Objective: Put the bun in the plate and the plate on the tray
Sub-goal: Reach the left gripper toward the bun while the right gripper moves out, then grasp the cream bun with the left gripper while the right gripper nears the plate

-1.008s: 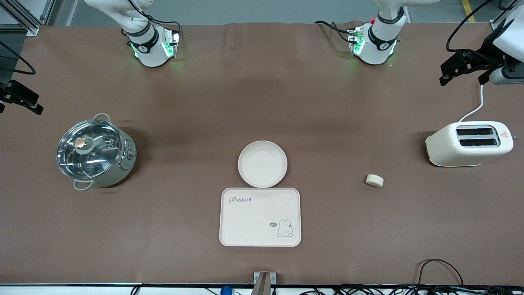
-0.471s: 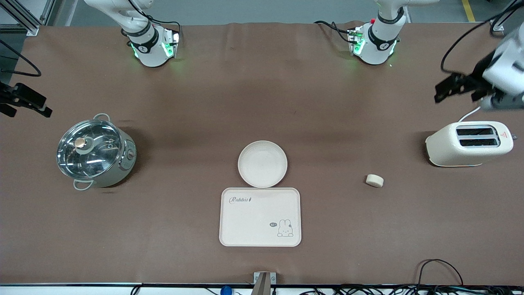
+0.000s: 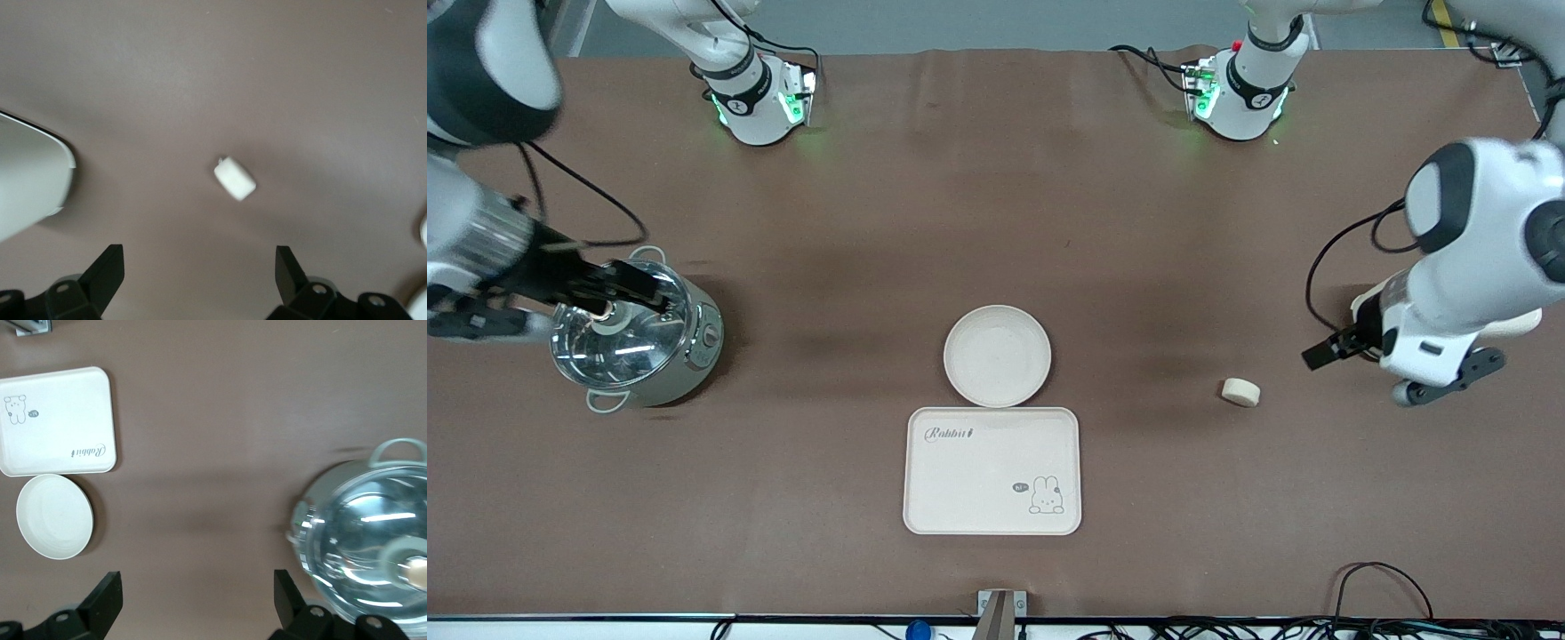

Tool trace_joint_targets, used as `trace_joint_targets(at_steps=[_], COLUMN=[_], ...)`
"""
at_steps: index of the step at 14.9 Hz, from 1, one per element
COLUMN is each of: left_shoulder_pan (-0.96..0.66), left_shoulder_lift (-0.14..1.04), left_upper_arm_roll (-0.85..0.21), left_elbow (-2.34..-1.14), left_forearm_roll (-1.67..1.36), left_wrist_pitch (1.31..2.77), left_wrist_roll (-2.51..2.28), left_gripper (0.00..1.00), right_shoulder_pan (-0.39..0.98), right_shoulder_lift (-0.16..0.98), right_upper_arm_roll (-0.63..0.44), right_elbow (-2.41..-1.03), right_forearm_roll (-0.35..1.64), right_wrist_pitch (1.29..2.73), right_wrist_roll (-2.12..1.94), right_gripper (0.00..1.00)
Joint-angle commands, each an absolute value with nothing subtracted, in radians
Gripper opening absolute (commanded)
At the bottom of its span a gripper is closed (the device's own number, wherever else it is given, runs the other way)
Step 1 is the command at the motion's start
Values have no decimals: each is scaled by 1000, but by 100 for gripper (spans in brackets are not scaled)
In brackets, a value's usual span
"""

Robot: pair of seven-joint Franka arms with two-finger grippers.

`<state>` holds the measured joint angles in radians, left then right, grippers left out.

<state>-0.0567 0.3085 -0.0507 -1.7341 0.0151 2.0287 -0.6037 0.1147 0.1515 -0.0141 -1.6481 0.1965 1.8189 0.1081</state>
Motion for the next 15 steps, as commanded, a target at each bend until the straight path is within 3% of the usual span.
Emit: trace_joint_targets(at_steps=[1, 5, 9, 15], left_shoulder_pan=[-63, -66, -60, -64], left_shoulder_lift=[365, 480, 570, 653], left_upper_arm_roll=[-55, -66, -72, -74], left_elbow=[-1804, -1802, -1804, -1802], left_forearm_roll=[37, 22, 21, -35], left_wrist_pitch=[2175, 2302, 2411, 2496], left_wrist_roll=[-783, -906, -945, -953], left_gripper=[100, 100, 96, 86], right_shoulder_pan=[181, 215, 302, 399], right_shoulder_lift=[205, 276, 316, 426], right_upper_arm_roll=[-20, -18, -17, -18], right_elbow=[-1664, -1730, -1854, -1868], right_forearm_roll=[213, 348, 405, 526], right_wrist_pitch=[1882, 1982, 2176, 2301], right_wrist_roll=[170, 172, 173, 173], right_gripper=[100, 100, 100, 100])
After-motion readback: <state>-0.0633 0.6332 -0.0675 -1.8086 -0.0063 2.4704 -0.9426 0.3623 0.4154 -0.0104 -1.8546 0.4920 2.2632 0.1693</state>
